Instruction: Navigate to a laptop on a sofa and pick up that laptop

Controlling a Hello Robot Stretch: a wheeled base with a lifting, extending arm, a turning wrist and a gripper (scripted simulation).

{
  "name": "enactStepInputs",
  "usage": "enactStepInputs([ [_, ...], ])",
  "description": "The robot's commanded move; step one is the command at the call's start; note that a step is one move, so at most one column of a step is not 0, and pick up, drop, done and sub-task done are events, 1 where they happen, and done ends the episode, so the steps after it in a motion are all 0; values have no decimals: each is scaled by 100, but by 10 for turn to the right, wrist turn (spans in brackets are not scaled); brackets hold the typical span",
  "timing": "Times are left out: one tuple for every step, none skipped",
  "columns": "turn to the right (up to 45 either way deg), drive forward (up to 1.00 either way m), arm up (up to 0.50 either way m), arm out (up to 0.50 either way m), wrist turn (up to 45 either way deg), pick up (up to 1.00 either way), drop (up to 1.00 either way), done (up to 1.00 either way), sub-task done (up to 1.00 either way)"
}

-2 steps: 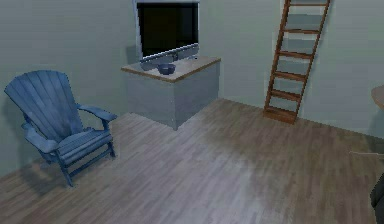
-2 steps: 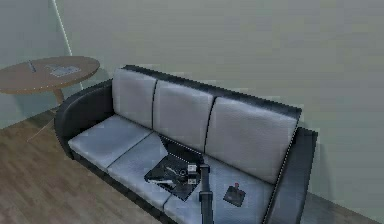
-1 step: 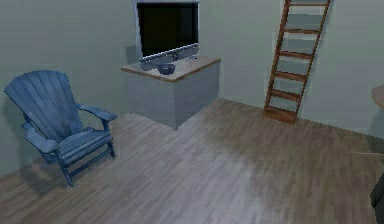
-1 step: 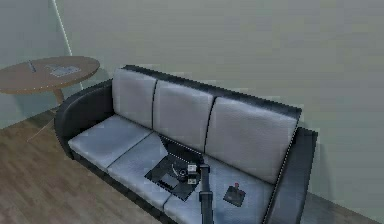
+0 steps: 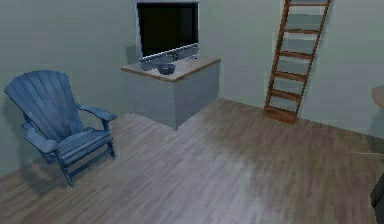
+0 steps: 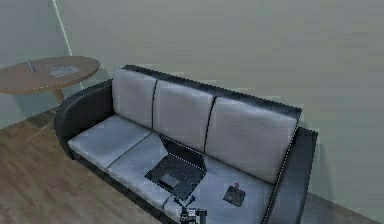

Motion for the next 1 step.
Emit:
enactStepInputs([
  [0, 0, 0, 0, 0, 100, 0, 0, 0],
])
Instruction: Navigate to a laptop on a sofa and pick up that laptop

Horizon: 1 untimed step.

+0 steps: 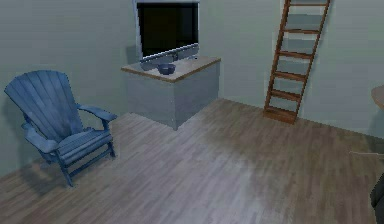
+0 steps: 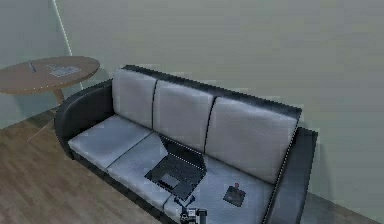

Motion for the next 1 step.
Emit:
enactStepInputs([
  [0, 0, 10, 0, 0, 0, 0, 0, 0],
])
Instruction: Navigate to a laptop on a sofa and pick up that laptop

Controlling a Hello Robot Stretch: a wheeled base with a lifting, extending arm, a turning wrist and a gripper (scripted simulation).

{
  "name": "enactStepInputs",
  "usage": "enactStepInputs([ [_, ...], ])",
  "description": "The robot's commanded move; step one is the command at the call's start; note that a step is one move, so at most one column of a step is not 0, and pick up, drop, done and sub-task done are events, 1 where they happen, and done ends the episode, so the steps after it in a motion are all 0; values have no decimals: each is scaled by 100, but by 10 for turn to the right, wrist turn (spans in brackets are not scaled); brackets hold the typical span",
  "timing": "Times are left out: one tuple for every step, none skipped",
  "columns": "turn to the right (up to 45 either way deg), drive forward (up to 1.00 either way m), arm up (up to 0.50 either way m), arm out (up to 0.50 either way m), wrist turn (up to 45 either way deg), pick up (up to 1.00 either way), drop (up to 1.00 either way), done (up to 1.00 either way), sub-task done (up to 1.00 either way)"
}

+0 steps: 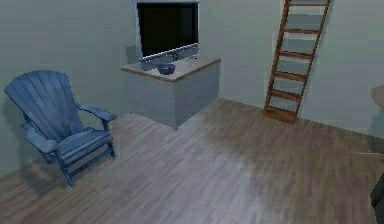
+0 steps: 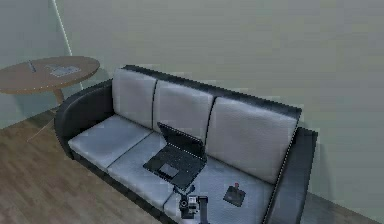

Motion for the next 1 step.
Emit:
enactStepInputs([
  [0, 0, 0, 0, 0, 0, 0, 100, 0],
])
